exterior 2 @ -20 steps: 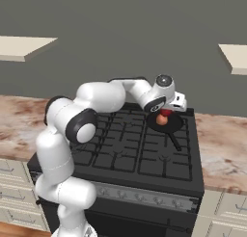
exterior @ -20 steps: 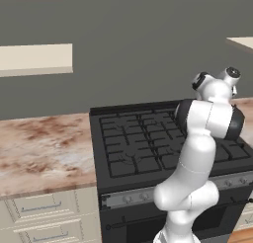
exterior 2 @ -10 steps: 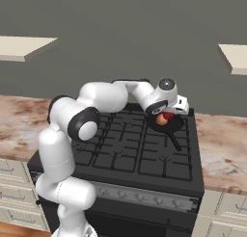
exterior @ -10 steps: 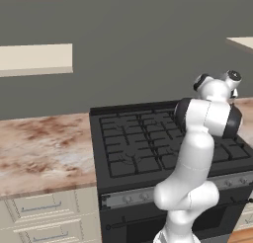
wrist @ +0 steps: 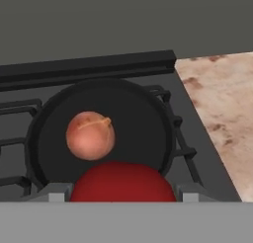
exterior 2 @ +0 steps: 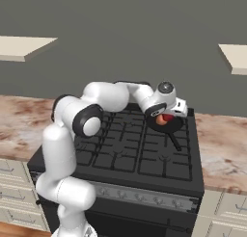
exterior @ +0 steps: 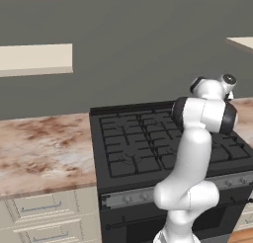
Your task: Place the pan on the rear right burner on the stove. Then place the tomato and the onion in the pan and turn on the rear right burner.
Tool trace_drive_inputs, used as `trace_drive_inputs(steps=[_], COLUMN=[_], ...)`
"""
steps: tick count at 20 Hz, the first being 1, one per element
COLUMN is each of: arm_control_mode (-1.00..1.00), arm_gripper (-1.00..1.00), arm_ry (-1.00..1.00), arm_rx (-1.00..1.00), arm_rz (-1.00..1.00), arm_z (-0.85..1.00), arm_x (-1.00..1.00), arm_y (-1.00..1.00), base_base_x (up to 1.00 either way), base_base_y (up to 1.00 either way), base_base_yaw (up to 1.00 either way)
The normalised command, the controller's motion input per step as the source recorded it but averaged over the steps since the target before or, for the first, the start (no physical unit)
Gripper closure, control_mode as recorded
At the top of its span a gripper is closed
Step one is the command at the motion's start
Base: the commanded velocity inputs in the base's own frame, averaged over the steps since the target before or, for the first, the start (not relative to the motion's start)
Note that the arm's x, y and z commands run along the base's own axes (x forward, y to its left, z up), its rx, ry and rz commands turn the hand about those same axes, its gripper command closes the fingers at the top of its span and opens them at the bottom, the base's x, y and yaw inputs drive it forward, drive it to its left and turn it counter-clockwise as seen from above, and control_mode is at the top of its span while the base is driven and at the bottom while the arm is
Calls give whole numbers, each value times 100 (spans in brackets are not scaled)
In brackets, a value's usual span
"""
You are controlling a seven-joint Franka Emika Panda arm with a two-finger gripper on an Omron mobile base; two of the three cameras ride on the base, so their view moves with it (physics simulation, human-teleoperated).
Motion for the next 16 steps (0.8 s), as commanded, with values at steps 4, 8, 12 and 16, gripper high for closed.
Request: trace_drive_inputs(steps=[4,8,12,16], arm_control_mode=[-100,-100,-100,-100], arm_gripper=[100,100,100,100], arm_ry=[0,0,0,0], arm_rx=[0,0,0,0], arm_rz=[0,0,0,0], arm_z=[-32,-31,-26,-19], arm_x=[21,15,9,6], arm_y=[0,0,0,0], base_base_x=[0,0,0,0], base_base_y=[0,0,0,0], base_base_yaw=[0,0,0,0])
